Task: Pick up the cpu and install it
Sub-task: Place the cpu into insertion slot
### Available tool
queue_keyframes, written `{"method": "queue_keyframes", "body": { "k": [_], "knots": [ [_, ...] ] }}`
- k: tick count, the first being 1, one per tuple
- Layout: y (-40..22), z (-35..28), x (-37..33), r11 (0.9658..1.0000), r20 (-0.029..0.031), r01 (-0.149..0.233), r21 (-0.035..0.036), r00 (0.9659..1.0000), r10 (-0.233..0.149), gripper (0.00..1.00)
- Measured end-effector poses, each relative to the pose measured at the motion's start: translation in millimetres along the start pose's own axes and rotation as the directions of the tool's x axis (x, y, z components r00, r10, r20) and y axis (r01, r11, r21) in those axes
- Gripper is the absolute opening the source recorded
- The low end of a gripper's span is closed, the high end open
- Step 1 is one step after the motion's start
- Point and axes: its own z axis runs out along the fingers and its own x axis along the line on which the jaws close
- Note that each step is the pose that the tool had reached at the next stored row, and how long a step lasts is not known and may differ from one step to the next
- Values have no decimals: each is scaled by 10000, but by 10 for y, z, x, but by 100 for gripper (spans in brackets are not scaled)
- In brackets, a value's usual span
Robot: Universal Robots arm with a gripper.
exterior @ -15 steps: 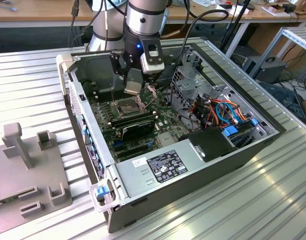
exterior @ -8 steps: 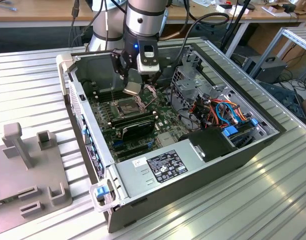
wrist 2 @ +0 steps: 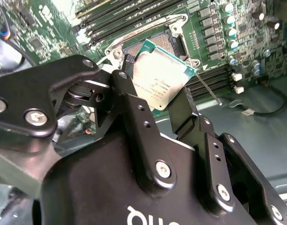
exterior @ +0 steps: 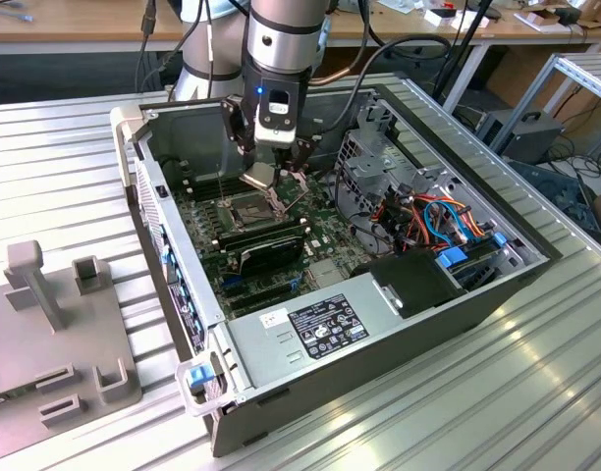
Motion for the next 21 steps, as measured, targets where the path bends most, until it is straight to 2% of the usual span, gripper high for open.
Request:
{"method": "queue_keyframes", "body": {
  "k": [8,10,13,14,16,18,19,20,21],
  "knots": [
    [1,2,0,10000,2,-97,0,10000,97,54],
    [1,7,0,9993,7,-373,1,9993,373,54],
    [0,13,0,9963,19,-862,6,9963,862,54],
    [0,18,0,9922,29,-1250,10,9922,1250,54],
    [0,24,0,9871,37,-1603,13,9871,1603,54],
    [0,30,1,9805,46,-1967,14,9805,1967,54],
    [0,34,1,9741,53,-2259,17,9741,2259,54],
    [-1,34,0,9700,58,-2432,19,9700,2432,54],
    [-1,34,0,9698,59,-2440,19,9698,2440,54]
  ]
}}
